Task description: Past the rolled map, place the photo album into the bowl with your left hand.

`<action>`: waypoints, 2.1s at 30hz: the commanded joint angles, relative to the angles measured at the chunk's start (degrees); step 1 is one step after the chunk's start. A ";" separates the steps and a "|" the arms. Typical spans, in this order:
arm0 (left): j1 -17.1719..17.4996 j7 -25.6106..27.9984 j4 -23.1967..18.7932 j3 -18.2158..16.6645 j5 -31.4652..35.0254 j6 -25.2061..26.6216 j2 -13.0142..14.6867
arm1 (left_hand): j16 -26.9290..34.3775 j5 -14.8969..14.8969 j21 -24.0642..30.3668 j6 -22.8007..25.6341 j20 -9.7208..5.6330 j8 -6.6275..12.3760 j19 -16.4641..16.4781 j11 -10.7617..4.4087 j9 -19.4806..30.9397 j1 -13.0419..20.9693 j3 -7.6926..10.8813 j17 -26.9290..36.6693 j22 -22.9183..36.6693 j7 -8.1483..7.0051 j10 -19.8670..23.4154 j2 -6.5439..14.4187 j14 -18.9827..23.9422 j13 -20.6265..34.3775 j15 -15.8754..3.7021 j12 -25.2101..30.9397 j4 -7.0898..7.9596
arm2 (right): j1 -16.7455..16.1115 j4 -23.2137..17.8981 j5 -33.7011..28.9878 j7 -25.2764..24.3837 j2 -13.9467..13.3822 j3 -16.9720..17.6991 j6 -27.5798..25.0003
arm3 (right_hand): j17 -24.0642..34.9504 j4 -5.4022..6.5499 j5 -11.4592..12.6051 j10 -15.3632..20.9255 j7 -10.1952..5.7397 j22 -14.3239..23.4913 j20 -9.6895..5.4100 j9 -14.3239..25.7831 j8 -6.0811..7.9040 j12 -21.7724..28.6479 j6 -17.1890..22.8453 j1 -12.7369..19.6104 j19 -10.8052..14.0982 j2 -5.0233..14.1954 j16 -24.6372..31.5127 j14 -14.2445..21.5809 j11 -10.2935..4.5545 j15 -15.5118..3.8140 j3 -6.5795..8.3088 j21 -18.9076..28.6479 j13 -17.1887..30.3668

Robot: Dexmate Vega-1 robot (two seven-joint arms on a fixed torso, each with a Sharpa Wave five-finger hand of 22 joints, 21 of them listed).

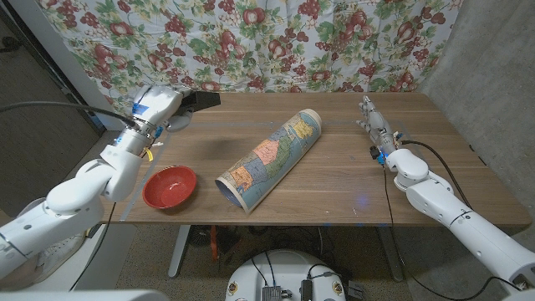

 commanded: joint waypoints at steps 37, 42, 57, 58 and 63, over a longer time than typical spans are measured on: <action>12.36 3.64 -2.30 -9.38 6.80 -2.32 -12.90 | -1.29 0.35 1.97 2.81 -0.28 1.17 -2.61 -2.61 0.32 0.31 2.25 -0.20 -3.72 -1.27 3.11 1.49 2.43 0.22 -6.79 -1.47 2.09 | 2.56 3.10 -0.29 0.07 1.64 -1.00 0.14 | 0.04 -0.16 0.20 -0.05 -0.28 0.17 0.08 0.19 0.14 -0.11 0.13 0.07 0.30 0.33 0.04 -0.23 -0.38 -0.52 -0.26 0.10 0.25; 13.74 3.55 -3.37 -9.87 7.48 -2.06 -14.39 | -1.52 0.29 1.94 2.77 0.06 1.07 -3.36 -2.68 0.19 0.10 2.18 -0.02 -4.32 -1.30 3.02 1.57 1.90 0.41 -6.69 -1.60 2.22 | 2.47 2.99 -0.11 0.10 1.65 -0.96 0.12 | 0.04 -0.17 0.20 -0.05 -0.33 0.16 0.03 0.19 0.14 -0.11 0.13 0.08 0.30 0.34 0.02 -0.25 -0.34 -0.51 -0.27 0.10 0.25; 18.84 2.94 -7.05 -11.69 8.21 -0.93 -20.30 | -1.95 0.15 2.06 2.54 0.26 0.88 -4.59 -2.65 -0.01 -0.20 2.06 0.30 -5.90 -1.52 2.78 1.82 1.09 0.72 -6.74 -2.03 2.38 | 3.03 3.28 -0.27 0.63 1.73 -1.53 -0.29 | 0.01 -0.20 0.20 -0.05 -0.28 0.16 0.01 0.19 0.15 -0.12 0.17 0.08 0.27 0.37 0.01 -0.27 -0.40 -0.49 -0.31 0.10 0.25; 19.15 2.94 -7.26 -11.81 8.24 -1.04 -20.56 | -1.96 0.14 2.06 2.47 0.32 0.84 -4.71 -2.69 -0.04 -0.22 2.06 0.33 -6.02 -1.53 2.65 1.84 1.06 0.76 -6.68 -2.10 2.38 | 3.06 3.16 -0.33 0.56 1.66 -1.57 -0.53 | 0.01 -0.20 0.20 -0.08 -0.27 0.16 0.03 0.19 0.15 -0.13 0.17 0.08 0.28 0.37 0.01 -0.27 -0.41 -0.49 -0.31 0.10 0.25; 20.43 3.03 -8.07 -12.12 9.02 -0.84 -22.05 | -2.11 0.11 2.15 2.48 0.35 0.80 -4.87 -2.75 -0.13 -0.28 2.03 0.24 -6.46 -1.62 2.49 1.88 1.01 0.86 -6.72 -2.25 2.39 | 3.51 3.75 -0.55 0.95 1.88 -1.83 -0.03 | 0.01 -0.21 0.20 -0.08 -0.26 0.16 0.04 0.19 0.14 -0.13 0.15 0.09 0.24 0.39 0.00 -0.27 -0.30 -0.48 -0.32 0.08 0.25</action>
